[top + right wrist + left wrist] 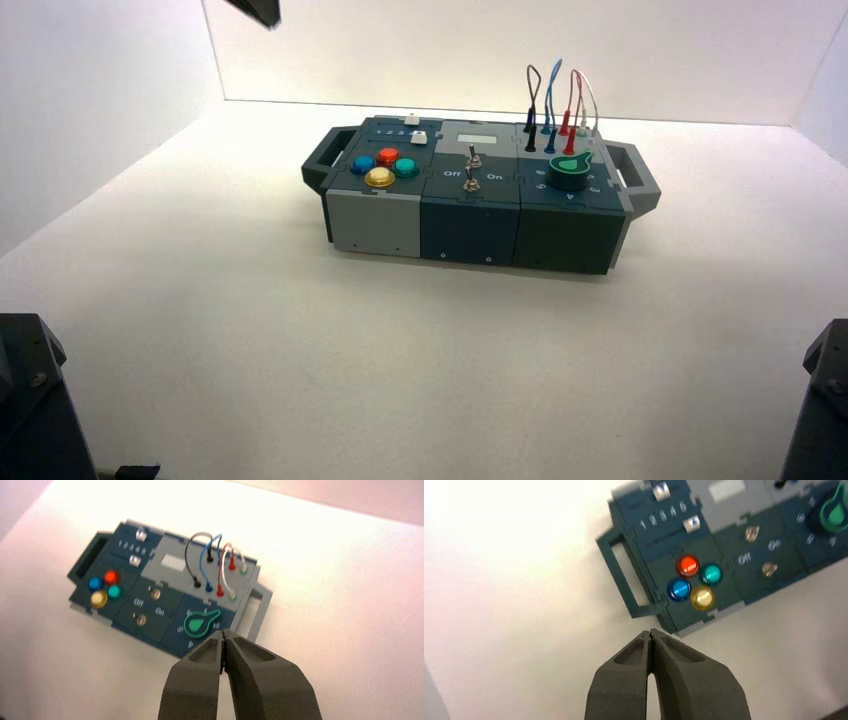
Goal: Push the blue button with the left gripper.
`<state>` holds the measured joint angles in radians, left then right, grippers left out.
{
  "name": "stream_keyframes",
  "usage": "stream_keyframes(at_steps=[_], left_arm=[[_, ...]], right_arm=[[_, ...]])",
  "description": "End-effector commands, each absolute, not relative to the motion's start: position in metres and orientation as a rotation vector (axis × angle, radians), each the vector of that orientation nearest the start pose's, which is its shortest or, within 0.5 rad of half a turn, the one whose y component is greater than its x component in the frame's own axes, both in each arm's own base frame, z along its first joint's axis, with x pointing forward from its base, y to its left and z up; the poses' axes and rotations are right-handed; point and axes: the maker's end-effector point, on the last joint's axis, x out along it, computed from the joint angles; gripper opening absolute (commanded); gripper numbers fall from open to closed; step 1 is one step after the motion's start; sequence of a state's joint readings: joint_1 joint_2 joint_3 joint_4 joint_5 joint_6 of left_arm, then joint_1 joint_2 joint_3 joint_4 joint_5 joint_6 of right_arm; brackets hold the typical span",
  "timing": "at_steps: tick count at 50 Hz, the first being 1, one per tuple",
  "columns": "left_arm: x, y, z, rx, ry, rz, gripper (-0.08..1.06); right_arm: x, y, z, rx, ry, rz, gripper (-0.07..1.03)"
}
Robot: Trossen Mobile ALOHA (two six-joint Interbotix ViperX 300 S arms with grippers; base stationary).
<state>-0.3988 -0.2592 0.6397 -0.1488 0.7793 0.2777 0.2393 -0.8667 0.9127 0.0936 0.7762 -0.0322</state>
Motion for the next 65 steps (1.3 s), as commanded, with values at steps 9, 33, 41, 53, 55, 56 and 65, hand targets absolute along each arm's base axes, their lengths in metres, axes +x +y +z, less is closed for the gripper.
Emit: stream_keyframes(at_steps=[9,33,41,53,55,56,65], left_arm=[[0.31,-0.162,0.137,0.351,1.165,-0.583,-0.03],[0.329,-0.183,0.104,0.367,1.221,-0.603,-0.03],[0.333,-0.192,0.096,0.373,1.234,-0.617,-0.03],[0.332,-0.194,0.087,0.367,1.265,-0.619,-0.03],[0.332,-0.194,0.087,0.364,1.267,-0.619,-0.03],[0.332,-0.194,0.086,0.364,1.268,-0.619,-0.03],[0.331,-0.198,0.082,0.36,1.278,-0.625,-0.03]], right_arm=[[0.22,0.074,0.226,-0.074,0.857,0.324,-0.02],[0.21,0.101,0.221,-0.084,0.936,0.469,-0.02],[0.211,0.102,0.223,-0.084,0.933,0.47,-0.02],[0.213,0.102,0.222,-0.084,0.938,0.469,-0.02],[0.213,0.102,0.222,-0.083,0.938,0.47,-0.02],[0.213,0.102,0.222,-0.084,0.938,0.469,-0.02],[0.213,0.102,0.222,-0.085,0.939,0.468,-0.02]])
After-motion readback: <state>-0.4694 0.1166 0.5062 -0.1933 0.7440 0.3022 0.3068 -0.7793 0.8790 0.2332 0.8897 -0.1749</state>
